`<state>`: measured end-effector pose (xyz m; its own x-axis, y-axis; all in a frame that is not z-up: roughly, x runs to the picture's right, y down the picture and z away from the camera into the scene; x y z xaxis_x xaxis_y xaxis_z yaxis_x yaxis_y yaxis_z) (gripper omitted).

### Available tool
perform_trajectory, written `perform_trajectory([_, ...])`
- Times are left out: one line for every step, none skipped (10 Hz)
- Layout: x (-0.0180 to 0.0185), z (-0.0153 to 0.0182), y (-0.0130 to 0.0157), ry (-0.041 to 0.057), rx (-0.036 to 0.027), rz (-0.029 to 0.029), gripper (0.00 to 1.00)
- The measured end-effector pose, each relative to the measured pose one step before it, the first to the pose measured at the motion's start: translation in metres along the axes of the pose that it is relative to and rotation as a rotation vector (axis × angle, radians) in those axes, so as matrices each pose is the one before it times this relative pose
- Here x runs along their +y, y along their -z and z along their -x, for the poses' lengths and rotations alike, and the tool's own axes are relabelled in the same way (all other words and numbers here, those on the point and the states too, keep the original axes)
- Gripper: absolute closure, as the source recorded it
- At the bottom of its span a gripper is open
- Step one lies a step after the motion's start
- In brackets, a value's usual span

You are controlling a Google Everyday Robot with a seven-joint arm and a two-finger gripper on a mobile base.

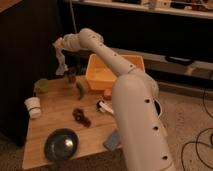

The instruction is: Place towel in metal cup

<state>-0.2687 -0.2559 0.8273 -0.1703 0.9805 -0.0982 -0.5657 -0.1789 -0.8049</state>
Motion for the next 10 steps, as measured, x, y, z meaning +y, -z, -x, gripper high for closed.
perform_trajectory([-0.00528,-0.00434,-0.00312,-0.01020,0.01024,-0.00934,1.00])
perform_trajectory([-0.00898,-0.00578,-0.00418,-0.02720,0.01087,-0.00445,1.00])
perform_trajectory([-0.00742,-0.00279,-0.00143,-0.03518,0.00856,0.00538,1.00])
perform_trajectory([-0.00573,-0.00090,0.00046,-0.02852,0.00583,0.00315,1.00])
perform_trajectory([-0.00654,0.00068,0.00226,-0.03593,-0.00079,0.00252,1.00])
perform_trajectory([-0.00957,0.00321,0.00538,-0.03295,-0.00920,0.00153,1.00])
perform_trajectory([-0.00767,0.00618,0.00774,-0.02253,-0.01511,0.00081,1.00])
perform_trajectory([-0.00963,0.00893,0.00949,-0.02721,-0.02147,0.00226,1.00])
perform_trajectory([-0.00406,0.00543,0.00588,-0.01749,-0.01825,0.00380,1.00])
perform_trajectory([-0.00290,0.00564,0.00622,-0.01502,-0.01826,0.00371,1.00])
